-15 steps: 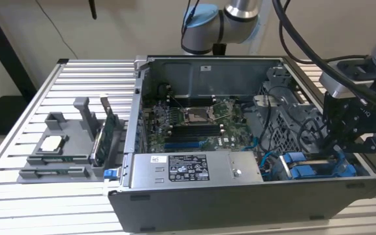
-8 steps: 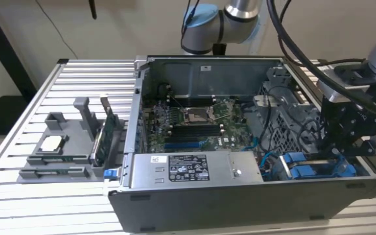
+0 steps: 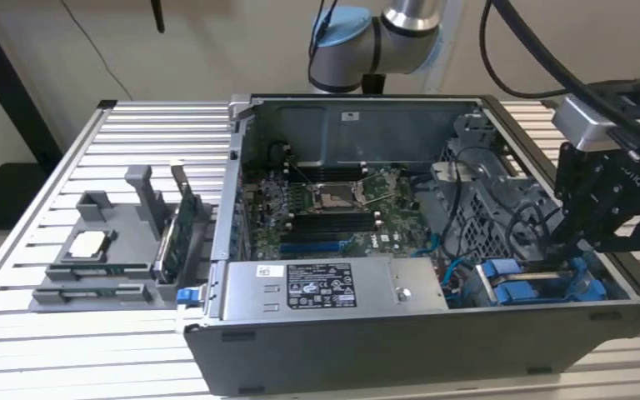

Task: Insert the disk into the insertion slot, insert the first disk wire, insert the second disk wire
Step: 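Insert the first disk wire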

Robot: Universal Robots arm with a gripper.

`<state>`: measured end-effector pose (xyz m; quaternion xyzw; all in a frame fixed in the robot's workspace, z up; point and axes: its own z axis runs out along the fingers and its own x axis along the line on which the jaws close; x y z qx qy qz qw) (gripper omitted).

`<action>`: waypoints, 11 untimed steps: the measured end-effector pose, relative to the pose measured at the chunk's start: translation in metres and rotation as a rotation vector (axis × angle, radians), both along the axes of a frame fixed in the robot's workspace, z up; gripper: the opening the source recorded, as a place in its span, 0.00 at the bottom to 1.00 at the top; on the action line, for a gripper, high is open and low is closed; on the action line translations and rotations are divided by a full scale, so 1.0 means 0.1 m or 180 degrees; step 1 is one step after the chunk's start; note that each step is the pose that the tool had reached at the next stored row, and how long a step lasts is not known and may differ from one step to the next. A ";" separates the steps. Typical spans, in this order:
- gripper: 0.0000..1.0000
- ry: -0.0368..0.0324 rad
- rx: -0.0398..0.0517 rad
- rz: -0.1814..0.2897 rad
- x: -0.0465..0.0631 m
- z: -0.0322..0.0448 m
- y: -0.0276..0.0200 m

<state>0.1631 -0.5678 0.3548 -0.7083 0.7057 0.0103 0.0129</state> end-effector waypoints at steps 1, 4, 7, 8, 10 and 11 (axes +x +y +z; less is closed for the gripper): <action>0.26 0.0000 -0.0001 0.0000 0.00 0.021 0.000; 0.26 0.0000 -0.0007 0.0000 0.00 0.087 0.000; 0.26 0.0000 -0.0015 0.0000 0.00 0.157 0.000; 0.26 0.0000 -0.0019 0.0000 0.00 0.178 0.000; 0.26 0.0000 -0.0025 0.0000 0.00 0.214 0.000; 0.26 0.0000 -0.0027 0.0000 0.00 0.224 0.000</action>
